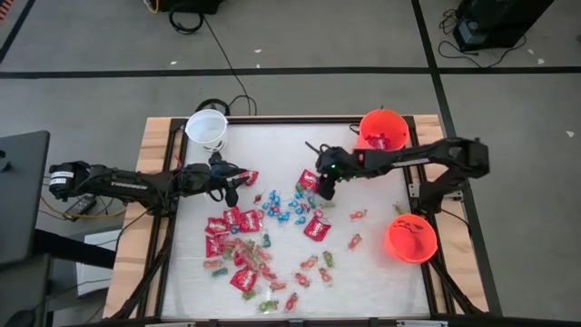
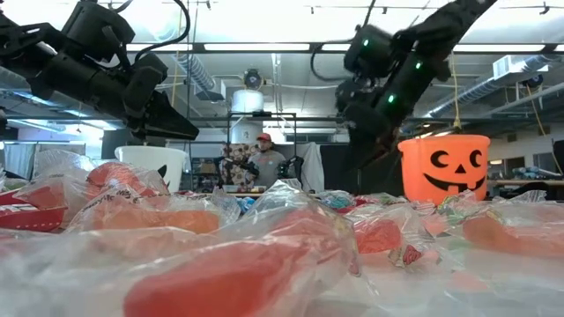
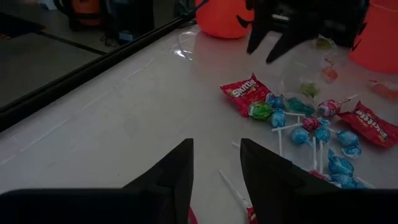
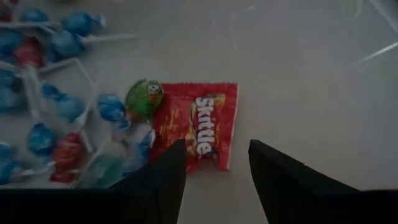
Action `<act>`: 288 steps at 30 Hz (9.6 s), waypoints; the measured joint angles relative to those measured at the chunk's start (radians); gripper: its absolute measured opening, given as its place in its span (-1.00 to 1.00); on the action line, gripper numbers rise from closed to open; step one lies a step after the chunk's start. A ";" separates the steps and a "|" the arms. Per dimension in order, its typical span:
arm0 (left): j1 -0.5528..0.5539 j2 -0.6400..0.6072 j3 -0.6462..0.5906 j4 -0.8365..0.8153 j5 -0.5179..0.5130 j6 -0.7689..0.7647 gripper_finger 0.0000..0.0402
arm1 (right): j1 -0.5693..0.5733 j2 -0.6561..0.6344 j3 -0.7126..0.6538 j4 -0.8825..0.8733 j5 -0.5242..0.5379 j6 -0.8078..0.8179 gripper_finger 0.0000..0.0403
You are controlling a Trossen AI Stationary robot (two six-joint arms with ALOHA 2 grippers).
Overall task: Sort candy by brand, put in halloween buckets
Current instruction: Put the red candy into the top orange bucket
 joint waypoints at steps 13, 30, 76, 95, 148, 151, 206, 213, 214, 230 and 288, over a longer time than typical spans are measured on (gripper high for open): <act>0.000 0.000 0.000 -0.001 0.000 0.000 -0.31 | -0.012 0.166 0.001 0.061 -0.027 0.001 -0.46; 0.001 0.000 0.000 -0.122 -0.062 -0.150 -0.31 | -0.061 -0.314 0.041 -0.355 0.526 0.091 -0.98; 0.087 0.409 0.141 0.088 0.242 0.037 -0.85 | 0.032 -0.487 -0.246 0.191 0.079 0.043 -0.36; -0.008 0.706 0.480 0.172 0.377 0.073 -0.85 | 0.236 -0.075 -0.282 0.795 0.076 -0.444 -0.35; -0.040 0.270 0.342 -0.377 0.227 0.101 -0.48 | -0.233 -0.747 -0.241 -0.353 0.558 0.225 -0.49; -0.073 0.216 0.300 -0.377 0.230 0.101 -0.48 | -0.208 -0.776 -0.241 -0.307 0.525 0.156 -0.37; -0.319 0.411 0.213 -0.105 0.113 0.103 -0.94 | 0.157 -0.387 -0.241 0.249 -0.037 0.061 -0.29; -0.275 0.410 0.214 0.208 0.145 0.129 -0.92 | 0.257 -0.226 -0.241 0.509 -0.035 -0.215 -0.29; -0.268 0.410 0.214 0.232 0.160 0.127 -0.94 | 0.267 -0.203 -0.241 0.557 -0.033 -0.242 -0.29; -0.228 0.410 0.215 0.289 0.238 0.078 -0.96 | 0.277 0.107 -0.014 0.789 -0.145 -0.396 -0.26; -0.368 -0.069 0.215 -0.618 -0.207 -0.294 -0.33 | -0.233 -0.596 0.051 -0.600 0.568 0.113 -0.32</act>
